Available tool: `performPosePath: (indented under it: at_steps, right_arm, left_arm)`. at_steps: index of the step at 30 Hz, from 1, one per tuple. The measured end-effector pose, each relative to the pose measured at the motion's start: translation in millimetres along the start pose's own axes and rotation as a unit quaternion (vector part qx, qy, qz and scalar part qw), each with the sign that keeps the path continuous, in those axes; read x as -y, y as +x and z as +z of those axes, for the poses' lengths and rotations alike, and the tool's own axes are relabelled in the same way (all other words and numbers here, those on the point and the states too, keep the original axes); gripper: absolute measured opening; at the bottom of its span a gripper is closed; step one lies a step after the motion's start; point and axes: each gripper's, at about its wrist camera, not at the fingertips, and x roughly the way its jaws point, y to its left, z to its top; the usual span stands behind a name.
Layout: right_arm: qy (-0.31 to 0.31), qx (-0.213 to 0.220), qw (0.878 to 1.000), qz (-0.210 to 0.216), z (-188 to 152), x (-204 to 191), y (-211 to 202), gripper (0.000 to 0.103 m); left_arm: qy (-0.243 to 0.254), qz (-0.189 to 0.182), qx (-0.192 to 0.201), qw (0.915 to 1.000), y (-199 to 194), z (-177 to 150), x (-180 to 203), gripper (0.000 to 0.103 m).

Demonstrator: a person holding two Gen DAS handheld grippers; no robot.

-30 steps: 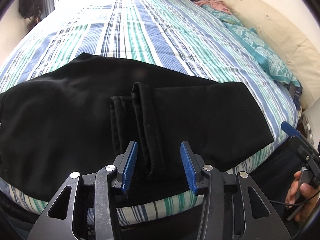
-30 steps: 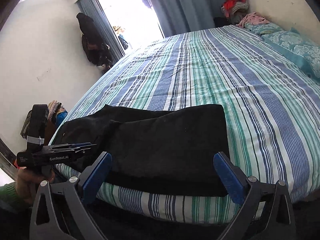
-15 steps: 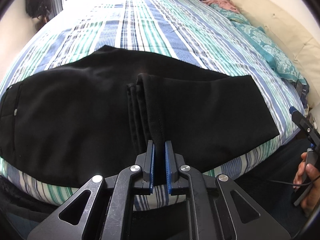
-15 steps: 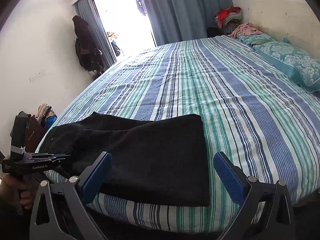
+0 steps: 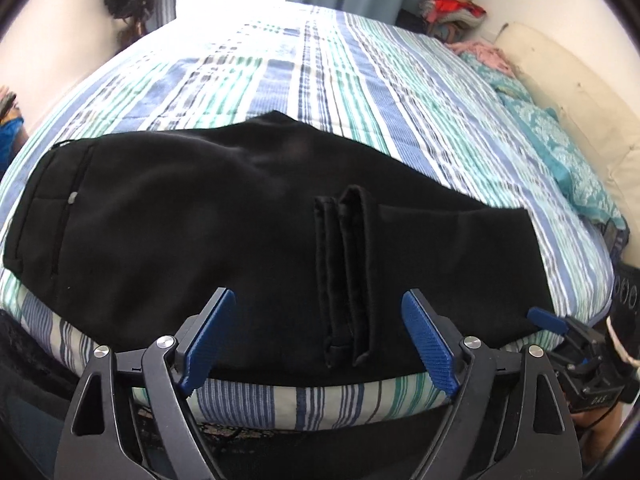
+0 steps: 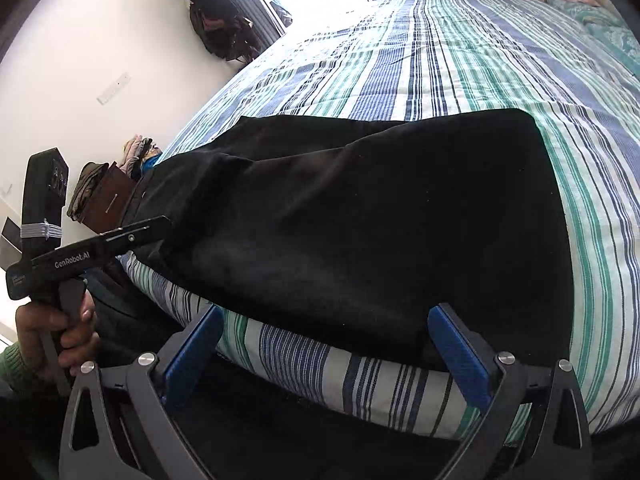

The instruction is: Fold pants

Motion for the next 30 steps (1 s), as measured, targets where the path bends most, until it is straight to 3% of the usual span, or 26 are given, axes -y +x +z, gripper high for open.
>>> performPosePath:
  at_steps: [3, 7, 11, 14, 18, 20, 21, 24, 30]
  right_arm:
    - [-0.022, 0.062, 0.997, -0.028, 2, -13, -27, 0.102]
    - [-0.052, 0.142, 0.982, -0.111, 6, -22, -56, 0.103]
    - [-0.009, 0.1, 0.979, -0.177, 26, 8, -40, 0.103]
    - [0.015, 0.065, 0.977, -0.204, 43, 28, -25, 0.103]
    - [0.003, 0.038, 0.98, -0.196, 44, 30, -7, 0.103]
    - [-0.011, -0.039, 0.974, -0.221, 34, 33, 25, 0.103]
    - [-0.019, -0.056, 0.97, -0.236, 29, 32, 36, 0.103]
    - [-0.003, -0.042, 0.97, -0.241, 28, 34, 34, 0.103]
    - [-0.007, -0.019, 0.972, -0.236, 23, 36, 31, 0.103]
  left_arm:
    - [-0.024, 0.008, 0.027, 0.9993, -11, 5, -6, 0.089]
    - [-0.007, -0.002, 0.046, 0.9989, -17, 17, 16, 0.09]
    - [0.077, -0.024, 0.02, 0.9966, 6, 32, 65, 0.096]
    - [0.126, 0.002, 0.007, 0.992, 37, 31, 87, 0.096]
    - [0.127, 0.039, -0.037, 0.9905, 78, 12, 84, 0.096]
    - [0.131, 0.062, -0.055, 0.9879, 91, 0, 79, 0.1]
    - [0.134, 0.062, -0.051, 0.9878, 94, -4, 76, 0.103]
    - [0.115, 0.034, -0.052, 0.9914, 95, -4, 67, 0.103]
    - [0.126, 0.035, -0.052, 0.9901, 95, -5, 69, 0.103]
